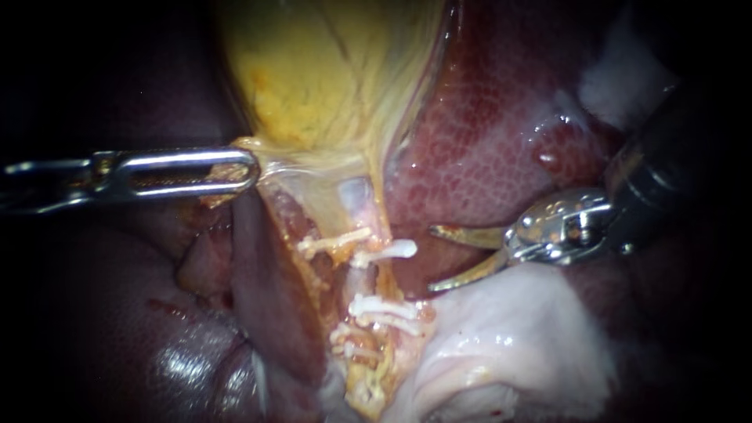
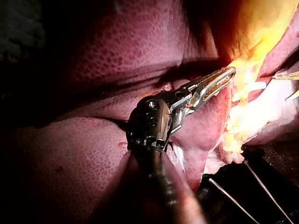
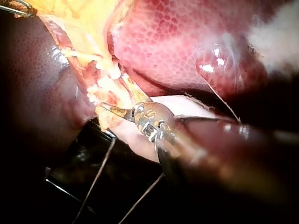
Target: Go to the cutting position right tube
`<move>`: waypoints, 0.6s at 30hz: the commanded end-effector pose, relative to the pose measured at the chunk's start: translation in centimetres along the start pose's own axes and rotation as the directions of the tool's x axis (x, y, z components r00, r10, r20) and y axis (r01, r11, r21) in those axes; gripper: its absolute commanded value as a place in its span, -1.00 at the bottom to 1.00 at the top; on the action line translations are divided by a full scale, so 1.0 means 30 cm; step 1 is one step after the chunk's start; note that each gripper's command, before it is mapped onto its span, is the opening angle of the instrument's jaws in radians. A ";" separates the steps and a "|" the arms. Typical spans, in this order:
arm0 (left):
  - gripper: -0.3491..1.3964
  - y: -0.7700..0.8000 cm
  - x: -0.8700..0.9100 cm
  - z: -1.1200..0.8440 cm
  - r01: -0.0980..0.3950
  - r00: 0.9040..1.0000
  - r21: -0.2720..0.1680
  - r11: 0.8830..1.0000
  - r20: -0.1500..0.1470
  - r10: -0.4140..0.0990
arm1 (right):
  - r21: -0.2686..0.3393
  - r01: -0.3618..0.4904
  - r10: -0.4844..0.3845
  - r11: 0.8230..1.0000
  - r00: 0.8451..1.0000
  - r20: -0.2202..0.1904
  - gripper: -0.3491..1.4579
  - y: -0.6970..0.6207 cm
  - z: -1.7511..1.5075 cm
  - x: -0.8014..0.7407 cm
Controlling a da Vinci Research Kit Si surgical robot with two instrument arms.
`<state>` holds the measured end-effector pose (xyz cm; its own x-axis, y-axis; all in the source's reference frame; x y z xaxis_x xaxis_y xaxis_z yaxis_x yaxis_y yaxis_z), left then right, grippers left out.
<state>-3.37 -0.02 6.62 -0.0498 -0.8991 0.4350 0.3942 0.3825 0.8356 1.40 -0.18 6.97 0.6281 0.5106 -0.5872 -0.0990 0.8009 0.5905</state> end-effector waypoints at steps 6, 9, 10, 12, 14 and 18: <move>-1.00 0.0001 0.0002 -0.0004 0.000 1.000 0.002 1.000 0.000 0.000 | 0.025 -0.018 0.017 1.000 1.000 0.010 0.93 0.0004 0.009 -0.0037; -1.00 0.0001 0.0003 -0.0004 0.000 1.000 0.002 1.000 0.000 0.000 | 0.039 -0.027 0.026 0.999 1.000 0.014 0.93 0.0008 0.013 -0.0051; -1.00 0.0001 0.0003 -0.0004 -0.001 1.000 0.002 1.000 0.000 0.001 | 0.042 -0.026 0.026 0.999 1.000 0.018 0.93 0.0010 0.014 -0.0057; -1.00 0.0000 0.0004 -0.0004 -0.001 1.000 0.001 1.000 0.000 0.001 | 0.051 -0.030 0.029 0.998 0.999 0.021 0.91 0.0015 0.017 -0.0071; -1.00 -0.0002 0.0005 -0.0005 -0.001 1.000 0.001 1.000 0.000 0.001 | 0.057 -0.031 0.030 0.998 0.999 0.027 0.90 0.0021 0.019 -0.0080; -1.00 -0.0003 0.0007 -0.0004 -0.001 1.000 0.000 1.000 0.000 0.001 | 0.060 -0.038 0.036 0.997 0.999 0.032 0.88 0.0037 0.023 -0.0092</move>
<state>-3.36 -0.04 6.61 -0.0499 -0.8986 0.4359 0.3928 0.3836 0.8358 1.76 -0.44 7.59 0.6485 0.5327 -0.5439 -0.0804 0.7584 0.6468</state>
